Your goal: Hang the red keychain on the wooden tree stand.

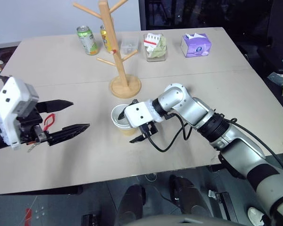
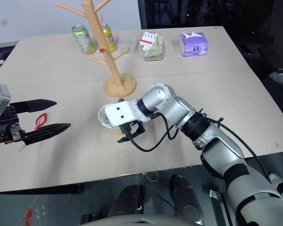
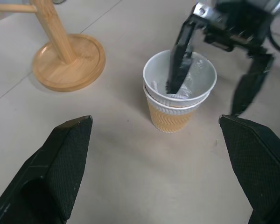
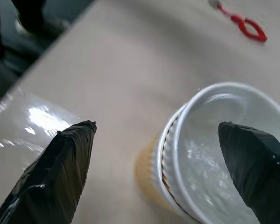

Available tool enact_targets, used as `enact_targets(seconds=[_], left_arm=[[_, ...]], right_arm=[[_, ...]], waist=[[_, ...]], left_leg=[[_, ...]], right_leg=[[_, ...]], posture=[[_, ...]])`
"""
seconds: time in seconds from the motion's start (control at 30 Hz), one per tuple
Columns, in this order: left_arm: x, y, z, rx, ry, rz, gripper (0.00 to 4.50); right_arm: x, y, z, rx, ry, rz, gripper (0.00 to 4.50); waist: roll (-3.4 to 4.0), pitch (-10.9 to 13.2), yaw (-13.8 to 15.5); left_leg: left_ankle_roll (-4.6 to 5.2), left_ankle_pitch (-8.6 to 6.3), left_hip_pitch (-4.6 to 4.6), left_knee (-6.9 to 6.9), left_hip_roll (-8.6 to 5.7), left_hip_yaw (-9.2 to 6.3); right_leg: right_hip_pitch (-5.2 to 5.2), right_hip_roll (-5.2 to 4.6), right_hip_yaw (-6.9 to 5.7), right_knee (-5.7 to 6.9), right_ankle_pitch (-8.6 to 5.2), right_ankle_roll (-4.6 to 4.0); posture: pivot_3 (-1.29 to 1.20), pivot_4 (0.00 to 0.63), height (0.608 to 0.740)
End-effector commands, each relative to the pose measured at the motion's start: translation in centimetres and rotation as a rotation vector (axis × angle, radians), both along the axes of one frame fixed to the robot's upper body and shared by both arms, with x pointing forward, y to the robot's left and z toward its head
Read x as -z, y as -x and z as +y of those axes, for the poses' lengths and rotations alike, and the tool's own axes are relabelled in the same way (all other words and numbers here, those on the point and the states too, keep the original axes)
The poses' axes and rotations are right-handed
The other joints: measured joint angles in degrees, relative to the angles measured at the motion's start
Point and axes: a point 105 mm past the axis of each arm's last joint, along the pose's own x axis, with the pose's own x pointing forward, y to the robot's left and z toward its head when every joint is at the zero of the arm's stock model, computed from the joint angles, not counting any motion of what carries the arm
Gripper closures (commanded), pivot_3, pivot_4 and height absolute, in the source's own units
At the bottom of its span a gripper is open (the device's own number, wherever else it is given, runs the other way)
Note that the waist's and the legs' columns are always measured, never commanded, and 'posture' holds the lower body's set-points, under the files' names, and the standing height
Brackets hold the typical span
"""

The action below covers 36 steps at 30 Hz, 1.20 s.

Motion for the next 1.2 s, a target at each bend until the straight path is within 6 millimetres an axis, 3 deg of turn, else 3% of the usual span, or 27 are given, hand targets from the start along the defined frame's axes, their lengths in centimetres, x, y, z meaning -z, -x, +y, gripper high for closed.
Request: enact_targets(seconds=[0.03,0.07,0.1,0.17,0.4,0.43,0.57,0.63,0.8,0.93,1.0,1.07,1.2], left_arm=[[-1.1,0.3,0.0,-0.006,-0.016,-0.056,0.05],[-1.1,0.3,0.1,-0.008,-0.015,-0.058,0.05],[-1.2,0.2,0.1,-0.009,-0.014,-0.060,0.00],[-1.2,0.2,0.1,-0.009,-0.013,-0.062,0.00],[-1.7,-0.4,0.2,-0.004,-0.004,-0.090,0.00],[-1.7,-0.5,0.1,-0.002,0.000,-0.093,0.00],[-1.9,-0.6,-0.4,0.028,0.009,-0.098,0.00],[-2.2,-0.7,-1.0,0.055,0.013,-0.107,0.00],[-2.8,-1.4,-4.4,0.173,0.076,-0.157,0.00],[-4.0,-3.6,-8.1,0.265,0.137,-0.291,0.00],[-4.0,-4.7,-9.2,0.293,0.146,-0.318,0.00],[-3.8,-5.7,-10.3,0.318,0.146,-0.336,0.00],[-3.3,-6.4,-11.8,0.353,0.134,-0.351,0.00]], right_arm=[[-0.9,0.0,0.5,-0.030,0.005,-0.094,0.00],[-0.8,0.0,0.5,-0.031,0.007,-0.099,0.00],[-0.9,0.0,0.6,-0.029,0.006,-0.103,0.42],[-1.0,0.0,0.6,-0.029,-0.001,-0.106,0.84],[-1.9,0.1,0.7,-0.032,-0.033,-0.093,4.15],[-2.0,0.1,0.7,-0.032,-0.035,-0.093,4.47],[-2.8,-0.3,-0.2,-0.006,-0.054,-0.085,4.47],[-3.8,-1.7,-1.6,0.077,-0.090,-0.082,4.47],[-5.9,-6.1,-8.3,0.355,-0.123,-0.058,4.47],[-7.3,-11.8,-17.4,0.668,-0.014,-0.185,4.47],[-7.4,-13.3,-20.1,0.765,0.037,-0.213,4.47],[-7.3,-14.8,-22.2,0.884,0.058,-0.243,4.47],[-6.8,-15.8,-24.1,0.976,0.118,-0.296,4.47]], waist=[[0.00,0.00,-0.01],[0.00,0.00,-0.01],[0.00,0.00,-0.01],[0.00,0.00,-0.02],[0.00,0.00,-0.02],[-0.01,-0.01,-0.02],[-0.01,-0.01,-0.01],[-0.01,0.00,0.08],[-0.01,-0.01,0.86],[0.05,0.15,0.61],[0.11,0.20,0.62],[0.09,0.19,0.14],[0.09,0.19,-1.57]], left_leg=[[-0.01,0.00,0.00,0.00,0.00,-0.01],[-0.01,0.01,0.00,0.00,0.00,-0.01],[-0.02,0.01,0.01,0.00,0.00,-0.01],[-0.02,0.01,0.02,0.00,0.00,-0.01],[-0.03,0.02,0.03,0.00,0.00,-0.02],[-0.04,0.02,0.03,0.00,-0.01,-0.02],[-0.04,0.03,0.02,0.00,-0.01,-0.03],[-0.04,0.03,0.02,0.00,-0.01,-0.03],[-0.07,0.04,-0.08,0.18,-0.16,-0.13],[-0.06,0.04,-0.04,0.33,-0.14,-0.08],[-0.06,0.04,0.00,0.35,-0.23,-0.06],[-0.06,0.04,0.03,0.35,-0.22,-0.04],[-0.05,0.03,0.11,0.18,-0.18,0.11]], right_leg=[[0.00,0.01,0.00,0.00,0.00,0.00],[0.00,0.01,0.00,0.01,0.00,0.00],[0.00,0.01,0.00,0.03,0.00,0.00],[0.00,0.01,0.00,0.04,0.00,0.00],[0.00,0.01,0.00,0.09,0.00,-0.01],[0.00,0.01,0.00,0.10,0.00,0.00],[0.00,0.01,0.00,0.10,0.00,-0.01],[0.00,0.01,0.00,0.10,0.00,-0.01],[0.05,-0.12,-0.04,0.09,0.01,0.00],[0.15,-0.04,0.02,0.13,0.03,0.01],[0.21,-0.08,0.06,0.17,0.04,0.01],[0.26,-0.06,0.11,0.14,0.14,-0.12],[0.23,-0.01,0.32,0.11,0.32,-0.02]], posture=[[0.00,0.150,0.740],[0.00,0.150,0.740],[0.00,0.150,0.740],[0.00,0.150,0.740],[0.00,0.150,0.740],[0.00,0.150,0.740],[0.00,0.150,0.740],[0.00,0.150,0.740],[0.00,0.150,0.740],[0.00,0.150,0.740],[0.00,0.150,0.740],[0.00,0.150,0.740],[0.00,0.150,0.740]])
